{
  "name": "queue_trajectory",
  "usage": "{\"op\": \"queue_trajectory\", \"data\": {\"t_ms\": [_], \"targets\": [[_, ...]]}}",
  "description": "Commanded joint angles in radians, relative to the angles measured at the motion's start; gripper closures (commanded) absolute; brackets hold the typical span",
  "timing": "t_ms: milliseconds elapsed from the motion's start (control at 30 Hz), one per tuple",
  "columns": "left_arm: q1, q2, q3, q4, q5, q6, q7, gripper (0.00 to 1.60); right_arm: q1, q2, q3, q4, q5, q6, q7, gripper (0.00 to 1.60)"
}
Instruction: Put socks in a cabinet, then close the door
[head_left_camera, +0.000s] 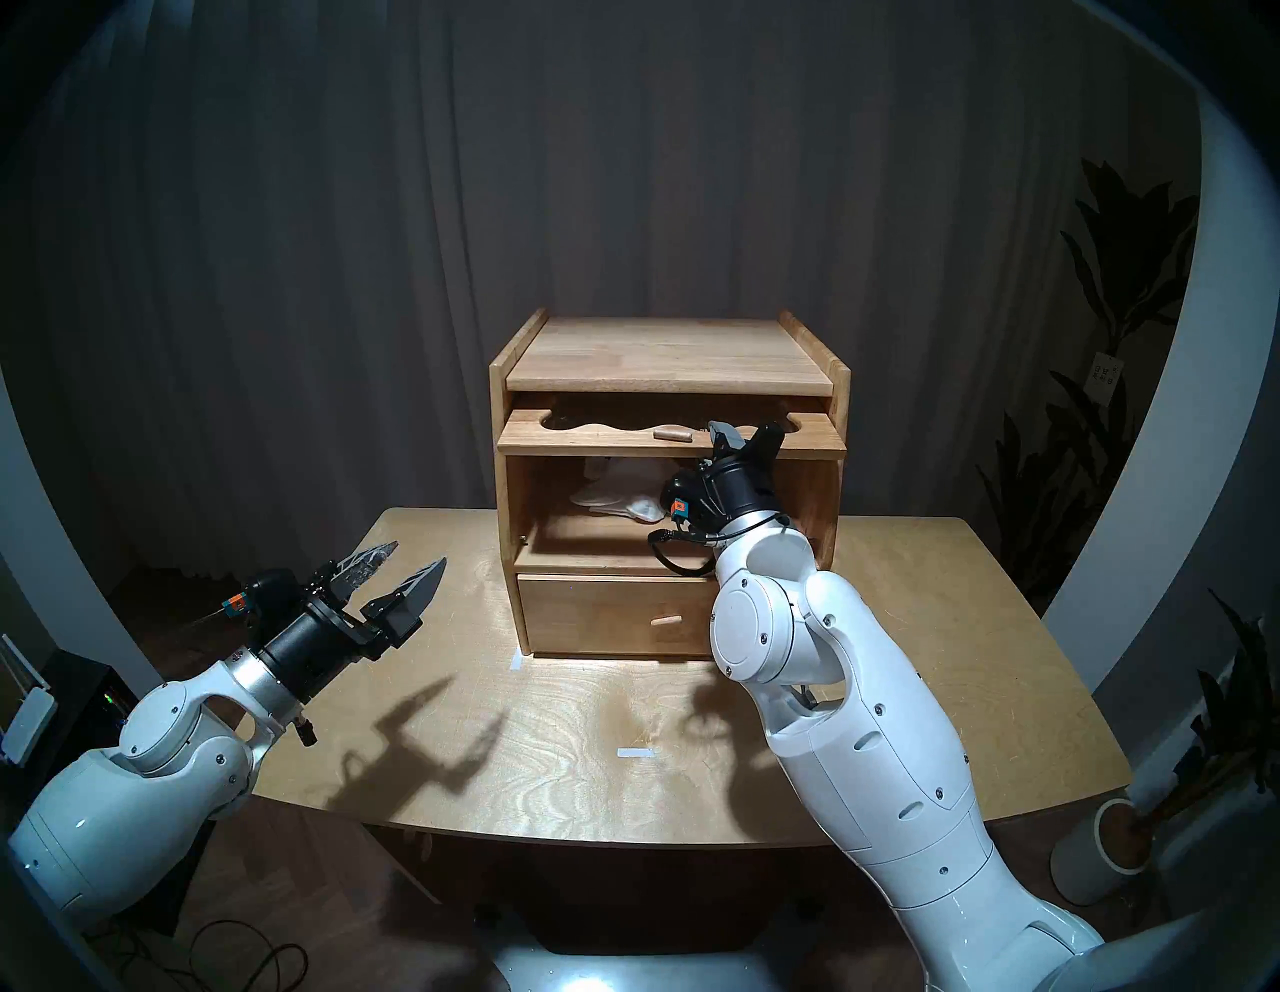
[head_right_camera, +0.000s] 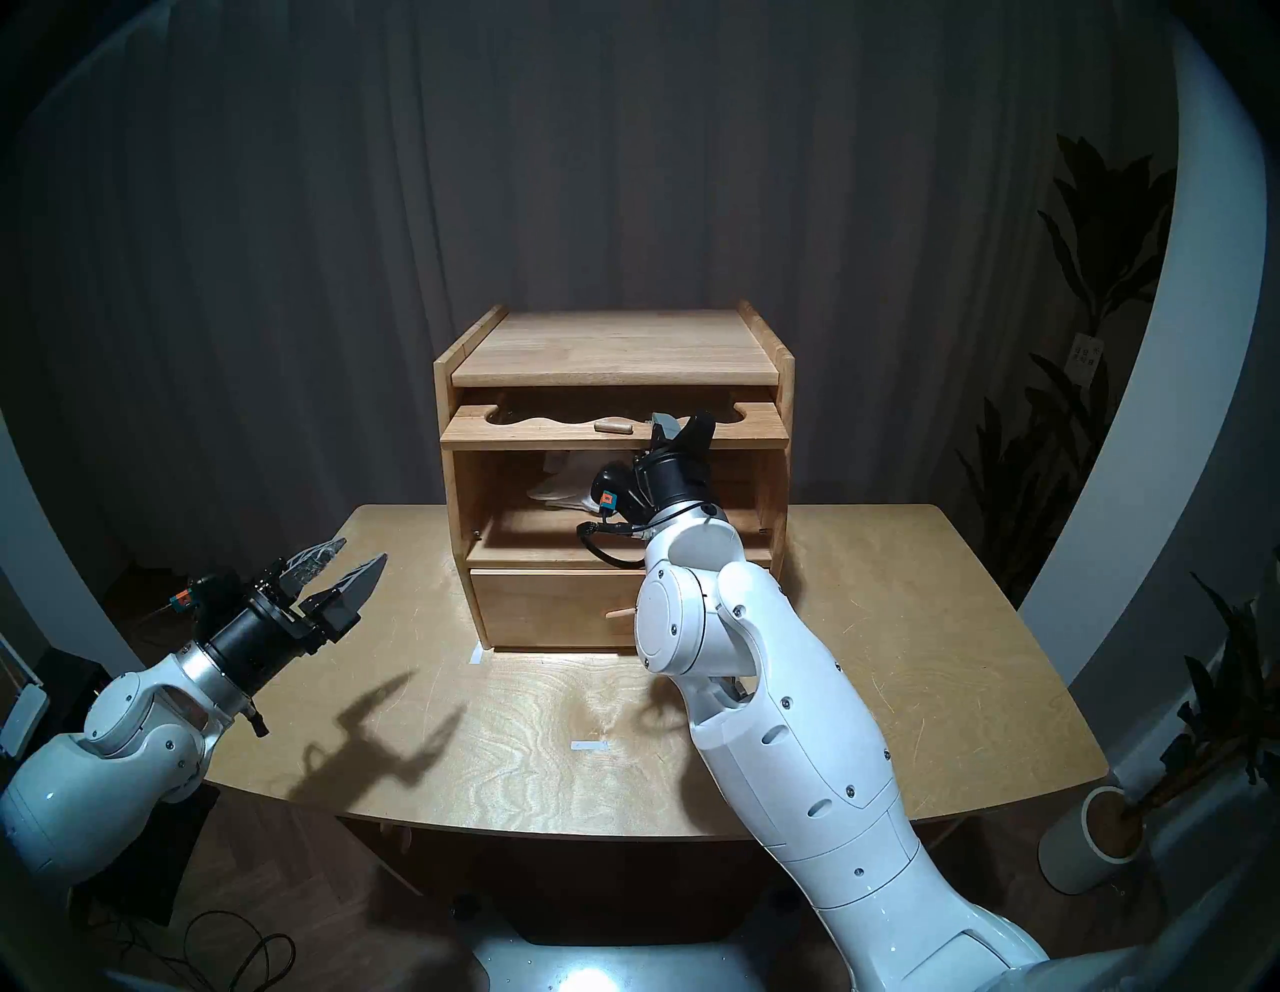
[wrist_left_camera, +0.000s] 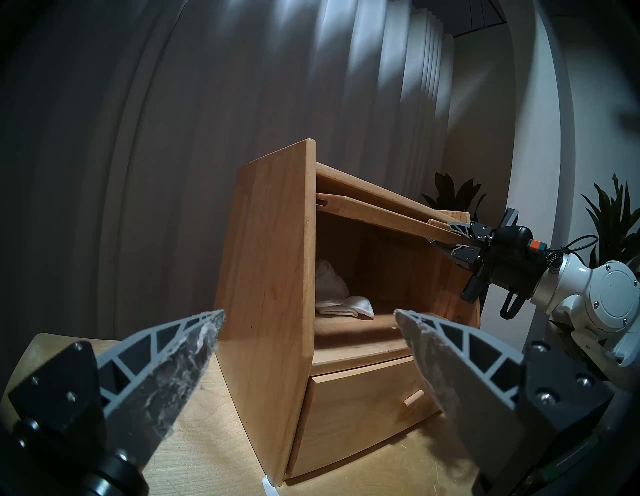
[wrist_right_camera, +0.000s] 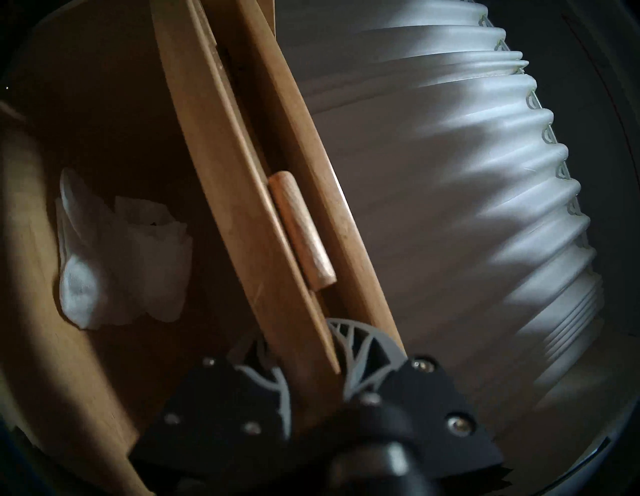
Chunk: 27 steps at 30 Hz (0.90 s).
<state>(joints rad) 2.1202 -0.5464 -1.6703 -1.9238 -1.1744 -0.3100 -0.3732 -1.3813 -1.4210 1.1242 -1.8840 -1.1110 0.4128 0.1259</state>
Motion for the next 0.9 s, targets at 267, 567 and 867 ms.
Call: {"op": "queue_trajectory", "data": {"t_ms": [267, 567, 867], "targets": [[-0.004, 0.0, -0.013, -0.006, 0.001, -0.008, 0.001, 0.0, -0.166, 0.093, -0.015, -0.178, 0.018, -0.022, 0.042, 1.6], [-0.004, 0.0, -0.013, -0.007, 0.001, -0.009, 0.001, 0.0, -0.226, 0.133, -0.041, -0.25, 0.047, -0.04, 0.05, 1.6], [-0.003, -0.001, -0.014, -0.007, 0.001, -0.009, 0.002, 0.0, -0.221, 0.151, -0.047, -0.261, 0.062, -0.042, 0.087, 1.6]]}}
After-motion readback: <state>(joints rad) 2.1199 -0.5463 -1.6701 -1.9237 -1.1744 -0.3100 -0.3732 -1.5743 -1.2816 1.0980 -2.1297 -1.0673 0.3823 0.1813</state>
